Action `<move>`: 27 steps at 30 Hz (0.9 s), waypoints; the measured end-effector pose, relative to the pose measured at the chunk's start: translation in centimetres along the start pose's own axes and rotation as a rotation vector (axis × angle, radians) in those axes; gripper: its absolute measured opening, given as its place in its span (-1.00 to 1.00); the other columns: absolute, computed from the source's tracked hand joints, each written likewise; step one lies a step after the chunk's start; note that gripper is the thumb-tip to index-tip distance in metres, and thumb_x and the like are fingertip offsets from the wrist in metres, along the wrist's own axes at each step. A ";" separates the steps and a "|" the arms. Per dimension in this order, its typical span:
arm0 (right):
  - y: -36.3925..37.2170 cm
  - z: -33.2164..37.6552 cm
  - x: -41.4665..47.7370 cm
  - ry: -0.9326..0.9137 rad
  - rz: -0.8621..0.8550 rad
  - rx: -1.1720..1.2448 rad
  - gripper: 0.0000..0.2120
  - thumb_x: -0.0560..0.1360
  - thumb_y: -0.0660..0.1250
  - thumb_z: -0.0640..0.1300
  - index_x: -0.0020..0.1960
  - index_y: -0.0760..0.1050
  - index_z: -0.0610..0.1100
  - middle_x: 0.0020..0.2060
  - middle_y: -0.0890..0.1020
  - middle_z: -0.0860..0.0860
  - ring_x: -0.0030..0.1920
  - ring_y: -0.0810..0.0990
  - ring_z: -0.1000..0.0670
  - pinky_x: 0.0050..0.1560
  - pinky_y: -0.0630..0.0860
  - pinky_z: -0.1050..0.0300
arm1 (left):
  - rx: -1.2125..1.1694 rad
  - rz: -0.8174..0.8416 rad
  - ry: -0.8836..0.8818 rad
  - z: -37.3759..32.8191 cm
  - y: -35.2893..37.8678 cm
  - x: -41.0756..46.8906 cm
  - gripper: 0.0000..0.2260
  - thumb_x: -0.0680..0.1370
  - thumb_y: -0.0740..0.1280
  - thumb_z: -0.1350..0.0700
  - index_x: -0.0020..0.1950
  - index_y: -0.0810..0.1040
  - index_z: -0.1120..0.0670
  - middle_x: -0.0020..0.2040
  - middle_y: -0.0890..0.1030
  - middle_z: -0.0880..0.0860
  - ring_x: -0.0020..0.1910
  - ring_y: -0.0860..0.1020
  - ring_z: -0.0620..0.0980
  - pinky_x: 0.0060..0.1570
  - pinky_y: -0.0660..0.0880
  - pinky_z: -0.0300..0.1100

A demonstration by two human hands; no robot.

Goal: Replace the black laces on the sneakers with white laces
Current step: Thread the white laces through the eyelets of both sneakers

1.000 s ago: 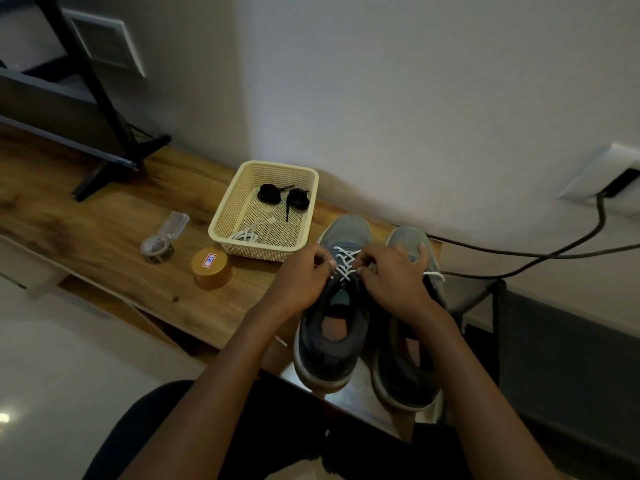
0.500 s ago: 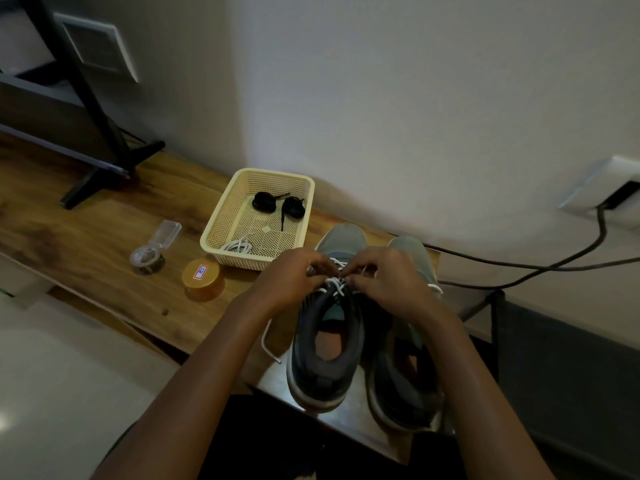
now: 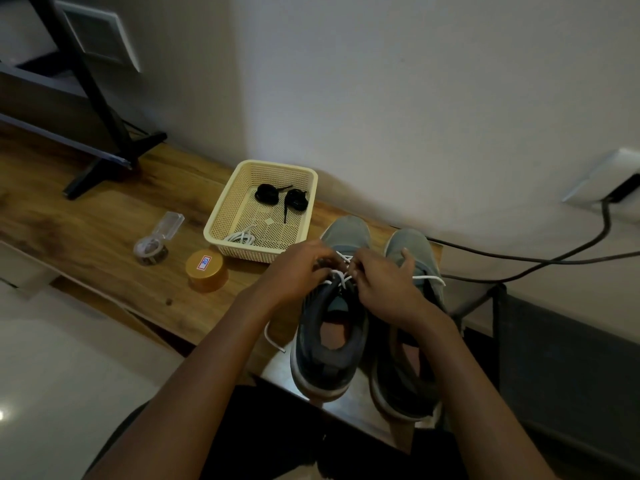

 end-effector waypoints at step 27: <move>-0.7 -0.7 0.8 -0.026 -0.161 -0.004 -0.86 0.50 0.25 -0.20 -0.03 0.58 -0.09 -0.06 0.64 0.01 0.00 0.55 -0.04 0.18 0.29 0.01 | -0.042 0.034 0.003 0.5 0.8 0.3 -0.97 0.55 0.33 0.18 -0.03 0.55 0.09 -0.04 0.50 -0.04 -0.04 0.51 -0.05 -0.02 0.46 -0.15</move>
Point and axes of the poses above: each hand's wrist, its own x-axis towards the middle knuckle, its own y-axis out of the palm, z = x × y, the point moved 5 cm from there along x, towards the middle knuckle
